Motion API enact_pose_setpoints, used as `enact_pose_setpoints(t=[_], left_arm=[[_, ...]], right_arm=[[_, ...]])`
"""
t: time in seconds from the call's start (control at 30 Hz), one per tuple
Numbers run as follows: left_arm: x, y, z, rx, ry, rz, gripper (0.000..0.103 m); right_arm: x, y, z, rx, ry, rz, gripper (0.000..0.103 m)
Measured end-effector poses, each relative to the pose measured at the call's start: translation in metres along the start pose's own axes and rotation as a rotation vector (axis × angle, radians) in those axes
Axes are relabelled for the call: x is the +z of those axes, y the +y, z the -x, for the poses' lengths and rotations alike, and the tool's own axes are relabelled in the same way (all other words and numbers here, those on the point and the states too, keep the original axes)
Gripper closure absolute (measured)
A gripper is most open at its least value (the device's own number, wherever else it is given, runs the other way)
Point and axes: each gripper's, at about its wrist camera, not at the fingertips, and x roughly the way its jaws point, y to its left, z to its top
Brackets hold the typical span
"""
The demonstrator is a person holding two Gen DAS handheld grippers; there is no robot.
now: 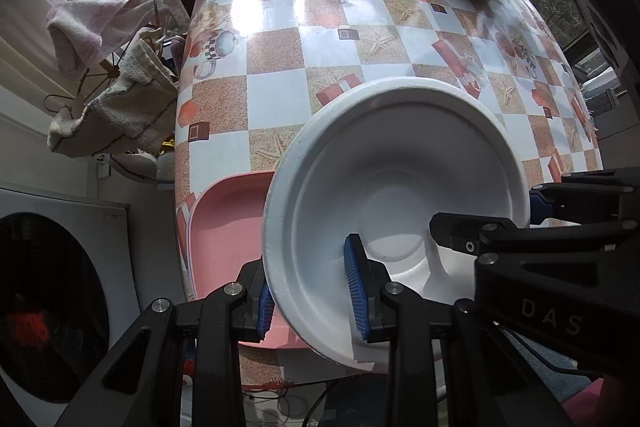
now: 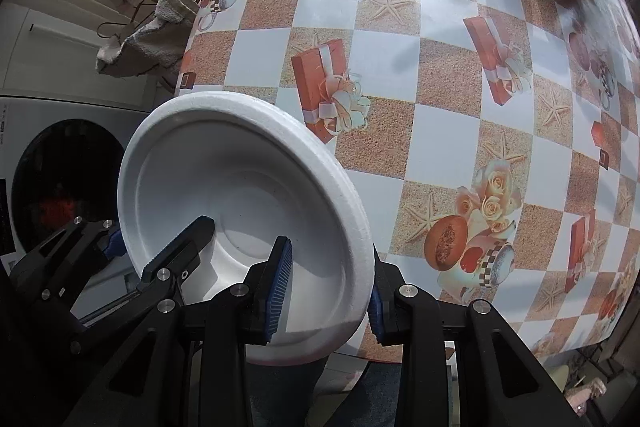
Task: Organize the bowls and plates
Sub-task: 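Lift the bowl stack with both grippers and carry it to the plate stack, then lower the bowl stack onto the pink plate and open both grippers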
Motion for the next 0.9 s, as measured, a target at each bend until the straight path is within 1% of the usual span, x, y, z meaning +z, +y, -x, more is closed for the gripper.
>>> enact_pose_setpoints(t=[0.27,0.5,0.63,0.67,0.7,0.73,0.77,0.8,0.83,0.87,0.9], left_arm=[[-0.017,0.038,-0.002,0.036,0.026,0.098,0.069],[-0.028,0.056,-0.008,0.057,0.054,0.145,0.067],[-0.031,0.062,-0.013,0.068,0.068,0.171,0.059],[-0.031,0.064,-0.014,0.069,0.07,0.174,0.058],[-0.031,0.065,-0.015,0.068,0.072,0.178,0.054],[-0.031,0.066,-0.015,0.071,0.073,0.181,0.045],[-0.031,0.067,-0.015,0.079,0.068,0.183,0.042],[-0.031,0.068,-0.014,0.086,0.061,0.185,0.037],[-0.031,0.07,-0.013,0.09,0.053,0.187,0.034],[-0.03,0.071,-0.011,0.092,0.045,0.191,0.033],[-0.029,0.073,-0.01,0.09,0.039,0.197,0.031]], right_arm=[[0.008,0.043,-0.019,0.014,0.044,0.099,0.066],[0.008,0.063,-0.033,0.023,0.078,0.144,0.066],[0.01,0.071,-0.038,0.036,0.078,0.164,0.066],[0.011,0.071,-0.039,0.039,0.079,0.168,0.066],[0.011,0.072,-0.04,0.048,0.078,0.17,0.066],[0.011,0.072,-0.04,0.055,0.076,0.171,0.065],[0.011,0.071,-0.04,0.053,0.072,0.172,0.055],[0.011,0.069,-0.038,0.049,0.062,0.169,0.042],[0.01,0.066,-0.035,0.053,0.049,0.16,0.015],[0.009,0.061,-0.031,0.067,0.035,0.144,0.006],[0.009,0.056,-0.027,0.078,0.022,0.123,0.006]])
